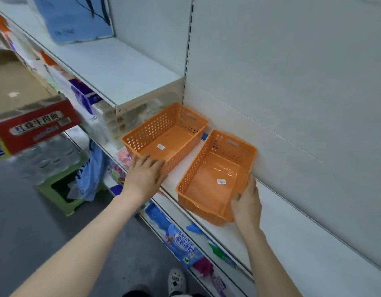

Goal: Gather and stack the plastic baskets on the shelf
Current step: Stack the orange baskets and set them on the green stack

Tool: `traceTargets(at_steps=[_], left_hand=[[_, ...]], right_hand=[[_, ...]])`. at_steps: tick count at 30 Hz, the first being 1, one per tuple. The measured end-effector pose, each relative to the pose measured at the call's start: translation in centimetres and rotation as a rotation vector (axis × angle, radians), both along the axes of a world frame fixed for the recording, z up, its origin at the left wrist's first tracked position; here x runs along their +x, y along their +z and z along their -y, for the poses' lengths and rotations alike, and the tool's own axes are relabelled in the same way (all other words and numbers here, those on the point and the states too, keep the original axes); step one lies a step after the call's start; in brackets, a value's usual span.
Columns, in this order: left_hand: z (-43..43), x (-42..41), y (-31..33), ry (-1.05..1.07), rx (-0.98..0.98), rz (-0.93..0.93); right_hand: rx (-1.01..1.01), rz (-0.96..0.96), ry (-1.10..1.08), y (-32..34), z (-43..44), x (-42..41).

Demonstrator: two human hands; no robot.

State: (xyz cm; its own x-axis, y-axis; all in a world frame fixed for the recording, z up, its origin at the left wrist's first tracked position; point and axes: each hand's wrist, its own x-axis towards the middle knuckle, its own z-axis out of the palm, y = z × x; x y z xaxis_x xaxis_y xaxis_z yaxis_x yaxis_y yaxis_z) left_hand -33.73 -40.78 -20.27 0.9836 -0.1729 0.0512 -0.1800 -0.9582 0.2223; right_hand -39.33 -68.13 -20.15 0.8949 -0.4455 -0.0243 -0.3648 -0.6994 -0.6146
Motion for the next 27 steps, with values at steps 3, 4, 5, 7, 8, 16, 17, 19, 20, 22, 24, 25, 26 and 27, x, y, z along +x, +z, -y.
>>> traceTargets(at_steps=[3,4,5,7,8,16,17,19,20,22,24,25,26,27], left_hand=[[0.2,0.8,-1.3,-0.087,-0.027,0.103],[0.3,1.0,-1.8,-0.121,-0.071,0.125],[0.6,1.0,-2.0,-0.153,-0.120,0.146],[1.3,0.5,-2.2,-0.219,-0.189,0.171],[1.6,0.1,-2.2,-0.255,-0.201,0.151],[2.3,-2.3,-0.4,-0.572,-0.440,0.172],[1.4,-1.8,0.3,-0.499,-0.476,0.218],[-0.6,0.1,1.4,-0.278,-0.477,0.234],[-1.5,1.4,1.6,-0.171,-0.448,0.154],[-2.8,3.3,2.0,-0.040,-0.438,-0.125],[-3.3,4.2,2.2,-0.009,-0.524,-0.376],[-3.4,4.2,2.3,0.001,-0.582,-0.448],[-3.6,4.2,2.3,0.012,-0.627,-0.480],[-3.9,4.3,2.2,0.018,-0.649,-0.486]], right_hand=[[-0.055,-0.120,-0.019,0.4,1.1,0.2],[-0.069,-0.135,-0.040,0.7,1.4,0.3],[-0.082,-0.139,-0.065,1.1,1.8,0.2],[-0.084,-0.147,-0.108,2.1,2.6,-0.2],[-0.066,-0.148,-0.130,2.9,2.9,-0.5],[-0.055,0.069,-0.259,8.9,2.7,-2.9],[-0.066,0.108,-0.269,9.7,2.2,-3.1],[-0.072,0.205,-0.302,11.3,1.0,-3.0],[-0.064,0.252,-0.321,11.9,0.3,-2.7],[-0.008,0.337,-0.327,12.1,-1.2,-1.3],[0.083,0.379,-0.307,11.6,-3.1,0.7],[0.123,0.386,-0.287,11.2,-4.1,1.8],[0.150,0.371,-0.265,10.7,-5.0,2.8],[0.164,0.342,-0.239,10.2,-5.9,3.7]])
